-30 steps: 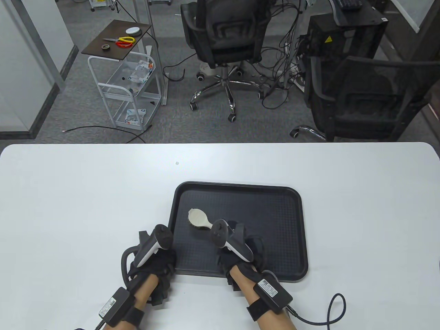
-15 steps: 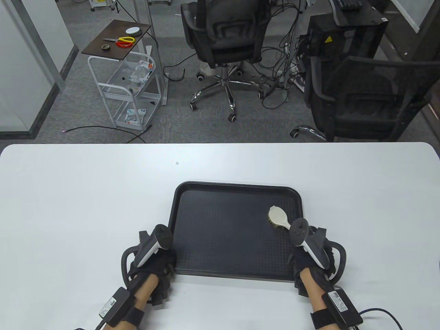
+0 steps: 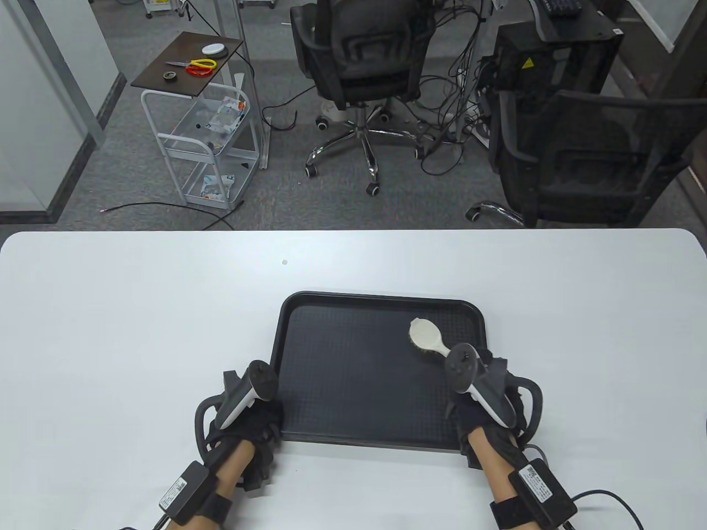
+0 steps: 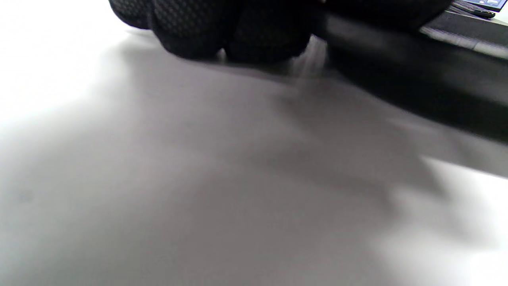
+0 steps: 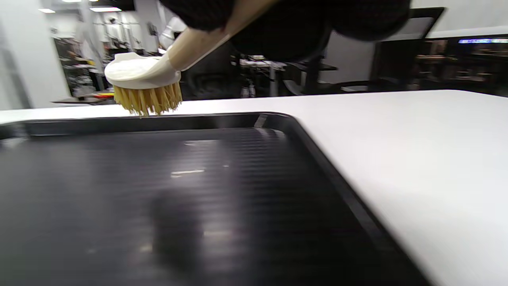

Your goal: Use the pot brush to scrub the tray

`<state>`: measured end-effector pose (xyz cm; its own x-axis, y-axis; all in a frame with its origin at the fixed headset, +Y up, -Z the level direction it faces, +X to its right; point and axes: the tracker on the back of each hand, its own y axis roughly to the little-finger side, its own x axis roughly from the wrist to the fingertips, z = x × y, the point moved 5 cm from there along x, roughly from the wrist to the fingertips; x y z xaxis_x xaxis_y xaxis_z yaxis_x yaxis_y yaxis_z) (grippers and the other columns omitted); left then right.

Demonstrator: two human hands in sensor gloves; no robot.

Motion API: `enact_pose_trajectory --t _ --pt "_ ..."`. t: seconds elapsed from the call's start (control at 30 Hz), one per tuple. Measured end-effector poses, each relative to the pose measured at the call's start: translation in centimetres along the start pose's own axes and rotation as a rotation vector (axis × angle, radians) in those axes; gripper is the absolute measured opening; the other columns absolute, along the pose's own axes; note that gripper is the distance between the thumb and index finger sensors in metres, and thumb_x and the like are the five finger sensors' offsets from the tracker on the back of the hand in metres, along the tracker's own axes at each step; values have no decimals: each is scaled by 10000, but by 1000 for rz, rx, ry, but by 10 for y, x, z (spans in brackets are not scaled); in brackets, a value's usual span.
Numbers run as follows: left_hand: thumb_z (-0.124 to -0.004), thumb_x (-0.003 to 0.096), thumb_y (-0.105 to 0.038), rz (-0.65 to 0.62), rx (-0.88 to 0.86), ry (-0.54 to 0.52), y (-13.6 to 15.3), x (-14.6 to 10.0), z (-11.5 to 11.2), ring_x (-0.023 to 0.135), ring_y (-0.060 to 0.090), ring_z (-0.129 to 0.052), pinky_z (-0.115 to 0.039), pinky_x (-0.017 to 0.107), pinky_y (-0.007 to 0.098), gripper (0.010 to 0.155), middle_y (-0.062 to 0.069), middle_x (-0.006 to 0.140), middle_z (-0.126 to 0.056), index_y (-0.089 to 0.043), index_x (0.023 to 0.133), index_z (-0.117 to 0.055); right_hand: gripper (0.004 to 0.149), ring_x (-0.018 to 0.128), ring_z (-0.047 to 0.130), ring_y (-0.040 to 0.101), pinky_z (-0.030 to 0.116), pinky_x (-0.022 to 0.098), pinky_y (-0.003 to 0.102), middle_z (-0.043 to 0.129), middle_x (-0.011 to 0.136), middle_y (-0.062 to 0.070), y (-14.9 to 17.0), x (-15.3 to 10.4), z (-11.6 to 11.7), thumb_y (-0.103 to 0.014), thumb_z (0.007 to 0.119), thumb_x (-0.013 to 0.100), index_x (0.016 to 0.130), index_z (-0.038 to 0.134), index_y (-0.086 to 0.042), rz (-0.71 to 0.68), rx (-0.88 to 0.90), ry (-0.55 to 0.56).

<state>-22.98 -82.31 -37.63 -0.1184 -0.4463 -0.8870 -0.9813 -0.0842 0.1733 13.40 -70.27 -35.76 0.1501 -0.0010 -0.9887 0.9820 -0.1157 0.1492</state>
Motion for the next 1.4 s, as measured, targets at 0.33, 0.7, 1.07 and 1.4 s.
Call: enact_pose_trajectory --t 0.33,0.7,1.07,1.4 --pt "-697 461 -515 -2 -1 2 0 0 0 552 208 -806 -548 694 514 773 -2 597 -793 -164 1060 -357 531 729 853 266 779 513 449 705 986 74 -118 -16 48 -259 751 491 1011 653 -294 -211 44 -83" --pt "-698 461 -514 -4 -4 4 0 1 0 553 210 -805 -547 694 515 774 0 598 -793 -162 1060 -358 525 721 866 267 792 503 451 717 976 80 -120 -27 71 -257 755 484 1000 669 -291 -254 27 -107" --pt "-697 460 -515 -2 -1 3 0 0 0 553 209 -806 -548 694 515 774 -1 597 -793 -163 1060 -357 513 711 873 284 796 496 470 731 966 96 23 -24 55 -241 769 477 983 699 -294 -23 35 -117" --pt "-697 461 -515 -1 0 2 0 0 1 553 208 -806 -548 694 514 772 -2 597 -794 -165 1059 -358 511 708 874 298 791 494 483 741 963 109 112 -25 33 -231 775 477 981 711 -282 158 -51 -120"
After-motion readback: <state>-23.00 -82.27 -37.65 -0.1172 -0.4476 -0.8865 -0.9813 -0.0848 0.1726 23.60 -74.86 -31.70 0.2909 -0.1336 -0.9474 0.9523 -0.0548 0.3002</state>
